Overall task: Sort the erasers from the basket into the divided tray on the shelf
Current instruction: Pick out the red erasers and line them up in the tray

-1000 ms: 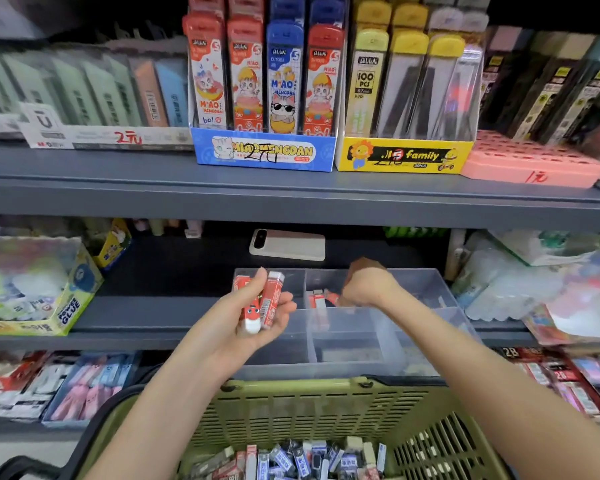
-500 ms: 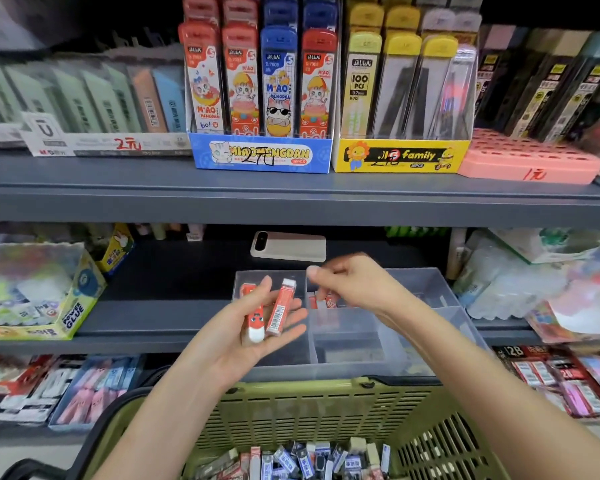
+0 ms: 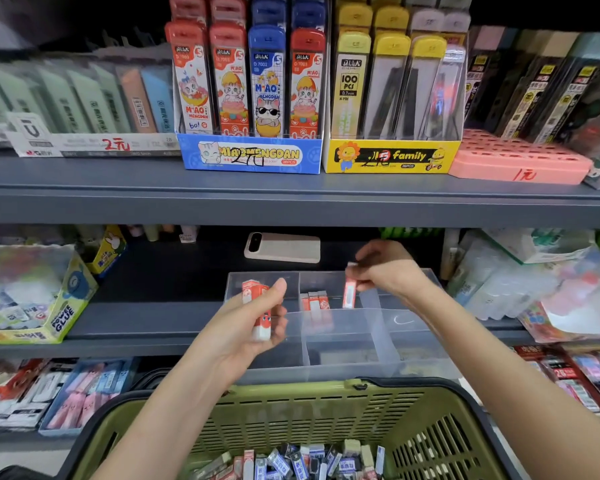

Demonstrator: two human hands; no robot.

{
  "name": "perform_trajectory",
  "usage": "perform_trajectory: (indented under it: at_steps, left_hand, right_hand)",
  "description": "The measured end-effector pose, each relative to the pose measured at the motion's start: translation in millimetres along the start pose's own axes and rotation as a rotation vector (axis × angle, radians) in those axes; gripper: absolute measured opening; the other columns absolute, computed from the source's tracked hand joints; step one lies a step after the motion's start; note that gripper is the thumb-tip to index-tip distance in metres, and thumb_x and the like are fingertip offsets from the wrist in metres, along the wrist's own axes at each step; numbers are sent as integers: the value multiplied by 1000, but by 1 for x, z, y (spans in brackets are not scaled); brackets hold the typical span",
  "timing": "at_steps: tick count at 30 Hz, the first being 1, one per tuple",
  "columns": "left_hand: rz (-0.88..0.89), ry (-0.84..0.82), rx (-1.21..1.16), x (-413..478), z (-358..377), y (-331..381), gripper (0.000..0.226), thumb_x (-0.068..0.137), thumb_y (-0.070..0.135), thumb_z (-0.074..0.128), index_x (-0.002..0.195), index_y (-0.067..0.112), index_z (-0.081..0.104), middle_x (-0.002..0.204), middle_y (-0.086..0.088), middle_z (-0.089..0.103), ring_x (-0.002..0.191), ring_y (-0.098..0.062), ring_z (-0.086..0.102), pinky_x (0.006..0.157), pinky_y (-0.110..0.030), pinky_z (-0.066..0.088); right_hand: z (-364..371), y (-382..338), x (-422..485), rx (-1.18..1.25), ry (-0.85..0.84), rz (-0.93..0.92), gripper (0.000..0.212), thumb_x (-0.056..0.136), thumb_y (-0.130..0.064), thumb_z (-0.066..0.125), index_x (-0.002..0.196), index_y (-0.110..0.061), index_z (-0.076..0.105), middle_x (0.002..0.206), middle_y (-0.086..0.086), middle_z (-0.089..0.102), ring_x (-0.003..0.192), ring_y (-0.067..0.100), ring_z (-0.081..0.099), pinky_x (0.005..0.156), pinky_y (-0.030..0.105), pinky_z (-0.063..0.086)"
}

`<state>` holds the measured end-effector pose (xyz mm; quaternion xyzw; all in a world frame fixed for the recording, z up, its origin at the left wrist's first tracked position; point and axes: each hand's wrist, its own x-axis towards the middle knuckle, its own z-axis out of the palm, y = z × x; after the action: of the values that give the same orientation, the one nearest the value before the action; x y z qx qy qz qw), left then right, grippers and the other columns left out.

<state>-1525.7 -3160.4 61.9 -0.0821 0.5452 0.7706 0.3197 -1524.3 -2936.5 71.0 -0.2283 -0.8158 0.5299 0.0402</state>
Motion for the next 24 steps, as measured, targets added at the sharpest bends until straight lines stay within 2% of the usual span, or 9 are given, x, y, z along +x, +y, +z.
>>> perform_trajectory:
  at_steps: [3, 5, 7, 13, 16, 18, 20, 22, 24]
  left_hand:
    - [-42, -29, -78, 2, 0, 0, 31, 66, 28, 75, 79, 5, 59, 62, -7, 57, 50, -15, 53, 44, -23, 47]
    - [-57, -57, -151, 3, 0, 0, 23, 80, 24, 64, 83, 2, 60, 69, -10, 58, 55, -18, 53, 47, -26, 48]
    - [-61, -66, -175, 4, -1, -1, 23, 90, 17, 51, 88, -4, 62, 74, -12, 58, 59, -20, 54, 50, -28, 50]
    - [-35, -144, -135, 6, 2, -4, 20, 90, 4, 50, 99, -7, 64, 73, -14, 65, 62, -21, 64, 56, -29, 56]
    - [-30, -153, -144, 6, 3, -6, 19, 87, 3, 55, 100, -8, 62, 75, -16, 69, 63, -21, 68, 55, -29, 57]
    - [-18, -148, -135, 6, 4, -7, 19, 86, 4, 57, 99, -9, 63, 77, -17, 70, 64, -22, 69, 55, -29, 57]
    - [6, -154, -93, 6, 3, -8, 21, 78, 8, 62, 92, -8, 65, 78, -17, 71, 65, -21, 70, 56, -28, 56]
    - [28, -153, -47, 7, 1, -9, 22, 73, 13, 64, 85, -5, 69, 78, -16, 70, 64, -19, 68, 55, -26, 56]
    - [33, -175, -29, 6, 1, -8, 22, 73, 16, 64, 80, -3, 72, 77, -15, 69, 62, -17, 66, 54, -24, 54]
  right_hand:
    - [13, 4, 10, -501, -96, -35, 11, 79, -11, 68, 77, -14, 58, 61, 4, 66, 68, 20, 67, 75, 25, 51]
    - [23, 3, 16, -638, -203, 10, 5, 83, -10, 63, 86, -10, 67, 77, 7, 73, 78, 18, 70, 81, 25, 54]
    - [31, 4, 22, -804, -201, 24, 18, 85, -8, 58, 98, -6, 70, 95, 9, 73, 89, 19, 69, 82, 25, 54]
    - [47, 19, 28, -1007, -125, -35, 18, 84, 1, 51, 91, -8, 64, 88, 10, 59, 78, 23, 55, 67, 21, 43]
    - [49, 22, 22, -1063, -86, -98, 17, 83, 0, 51, 90, -11, 62, 88, 9, 57, 83, 26, 56, 67, 23, 41]
    - [47, 21, 13, -1015, 83, -220, 11, 87, -11, 56, 94, -9, 64, 94, 11, 65, 88, 28, 60, 66, 25, 42]
    - [45, 14, -5, -714, 154, -350, 21, 91, -28, 56, 91, -12, 69, 83, 5, 69, 80, 21, 63, 66, 26, 44]
    - [39, 0, -26, -160, -163, -317, 20, 92, -31, 56, 88, -19, 71, 69, -4, 68, 64, 6, 60, 59, 25, 46]
    - [33, -11, -42, 17, -444, -309, 12, 92, -25, 58, 97, -25, 69, 76, -6, 67, 63, 0, 56, 56, 19, 46]
